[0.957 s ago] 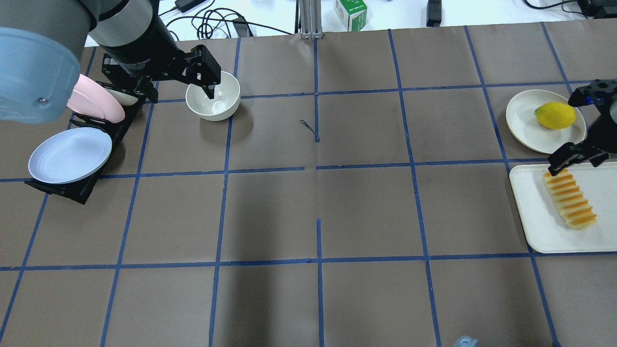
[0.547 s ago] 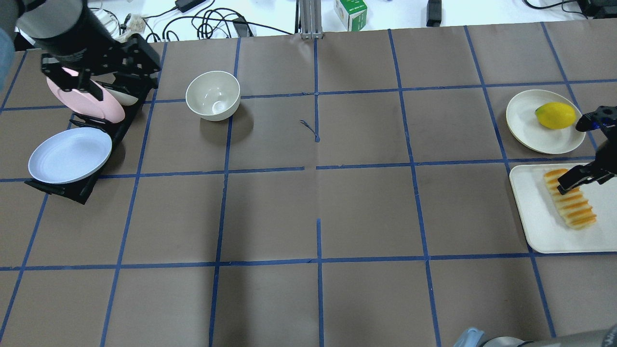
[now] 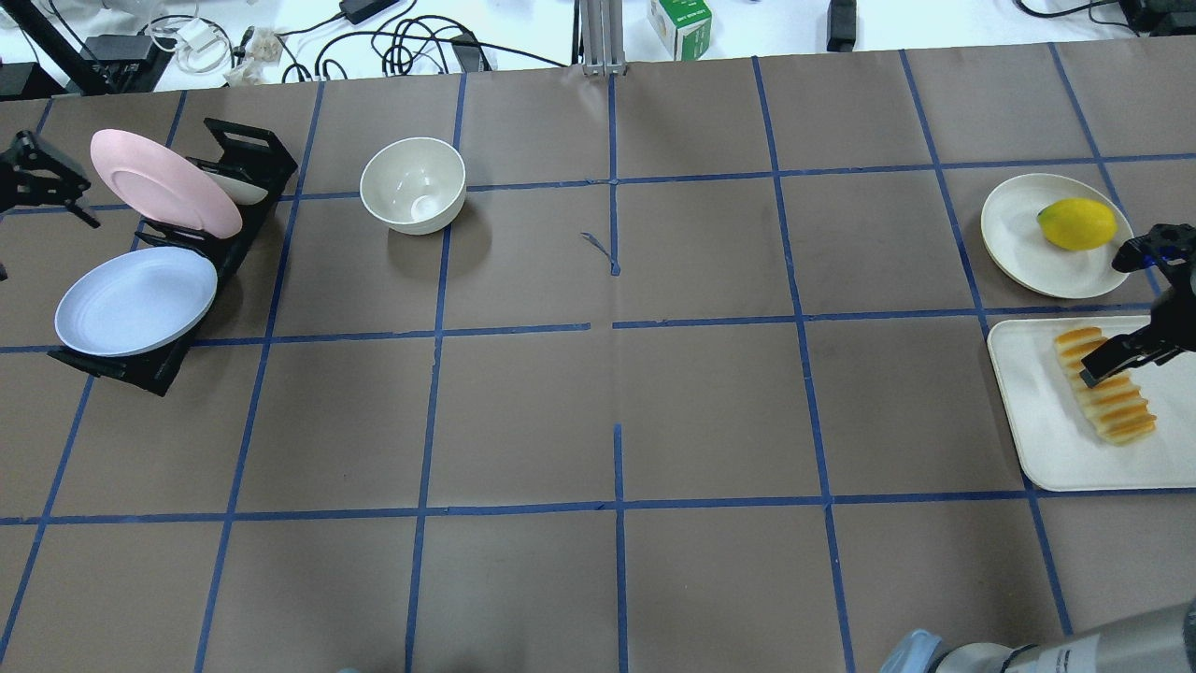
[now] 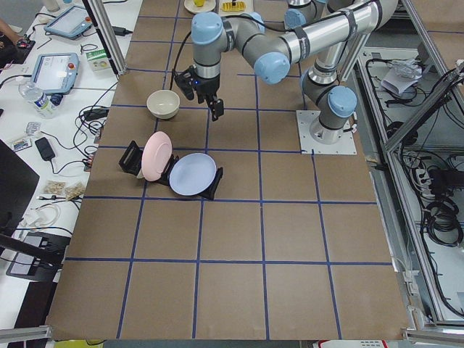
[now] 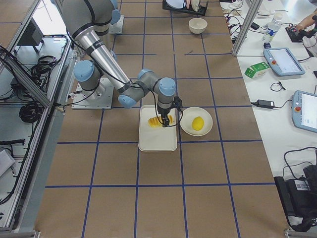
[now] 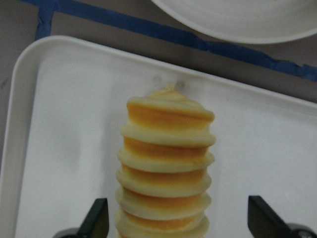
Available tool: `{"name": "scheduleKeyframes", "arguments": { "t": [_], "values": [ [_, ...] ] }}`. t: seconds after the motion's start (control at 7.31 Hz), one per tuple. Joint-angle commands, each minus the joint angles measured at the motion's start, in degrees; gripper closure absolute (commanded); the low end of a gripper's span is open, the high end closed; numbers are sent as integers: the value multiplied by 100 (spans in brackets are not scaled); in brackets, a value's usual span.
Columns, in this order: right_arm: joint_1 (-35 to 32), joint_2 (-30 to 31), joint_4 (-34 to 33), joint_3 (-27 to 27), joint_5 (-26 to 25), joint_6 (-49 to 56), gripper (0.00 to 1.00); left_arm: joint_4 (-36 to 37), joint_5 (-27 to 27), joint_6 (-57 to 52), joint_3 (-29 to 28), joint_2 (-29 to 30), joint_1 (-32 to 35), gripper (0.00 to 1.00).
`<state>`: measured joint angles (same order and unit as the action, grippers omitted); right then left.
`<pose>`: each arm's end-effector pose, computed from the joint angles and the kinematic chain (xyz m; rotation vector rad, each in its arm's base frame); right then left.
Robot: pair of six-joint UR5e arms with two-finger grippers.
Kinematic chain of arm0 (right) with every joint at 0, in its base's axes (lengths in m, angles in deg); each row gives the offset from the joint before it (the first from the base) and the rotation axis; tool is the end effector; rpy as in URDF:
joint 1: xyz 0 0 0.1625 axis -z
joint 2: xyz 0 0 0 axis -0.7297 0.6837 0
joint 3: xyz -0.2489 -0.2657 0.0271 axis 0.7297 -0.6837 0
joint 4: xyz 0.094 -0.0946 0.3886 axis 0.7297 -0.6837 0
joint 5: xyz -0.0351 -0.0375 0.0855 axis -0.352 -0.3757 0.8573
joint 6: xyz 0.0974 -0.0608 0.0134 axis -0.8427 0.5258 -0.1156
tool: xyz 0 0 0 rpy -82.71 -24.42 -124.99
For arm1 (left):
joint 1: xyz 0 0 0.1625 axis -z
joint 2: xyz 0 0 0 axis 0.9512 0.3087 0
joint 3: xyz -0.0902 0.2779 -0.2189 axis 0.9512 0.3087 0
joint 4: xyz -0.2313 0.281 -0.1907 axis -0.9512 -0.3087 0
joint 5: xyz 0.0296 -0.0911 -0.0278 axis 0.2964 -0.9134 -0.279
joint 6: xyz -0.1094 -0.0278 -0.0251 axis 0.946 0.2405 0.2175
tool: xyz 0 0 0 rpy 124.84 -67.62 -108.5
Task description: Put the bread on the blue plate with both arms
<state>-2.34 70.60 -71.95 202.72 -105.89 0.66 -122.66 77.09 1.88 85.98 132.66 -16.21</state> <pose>-0.2157 -0.4450 0.1333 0.4028 -3.0956 -0.0803 0.1852 -0.5092 0.3520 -1.0214 2.9549 -0.0646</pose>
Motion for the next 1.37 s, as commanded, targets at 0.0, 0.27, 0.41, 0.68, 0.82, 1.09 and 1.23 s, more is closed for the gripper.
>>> {"name": "scheduleKeyframes", "arguments": {
  "t": [0.0, 0.27, 0.41, 0.68, 0.82, 1.09, 1.23],
  "values": [
    [8, -40, 26, 54, 18, -39, 0, 1246, -9, -235, 254, 716, -649, 17],
    [8, -242, 18, -7, 18, -39, 0, 1977, 18, -567, 105, 1445, -738, 16],
    [8, -243, 9, 28, 1, -39, 0, 2024, 35, -648, 95, 1718, -843, 17],
    [8, -295, -8, 28, 36, -30, 1, 2033, -35, -649, 78, 2107, -993, 25],
    [8, -295, 9, 2, 36, -39, 28, 2025, -35, -649, 86, 2186, -1002, 38],
    [8, -234, 70, -16, 27, -170, 72, 2025, -53, -640, 60, 2231, -1011, 89],
    [-1, -225, 71, -16, 27, -206, 84, 1981, -44, -657, 60, 2231, -1028, 100]
  ]
}}
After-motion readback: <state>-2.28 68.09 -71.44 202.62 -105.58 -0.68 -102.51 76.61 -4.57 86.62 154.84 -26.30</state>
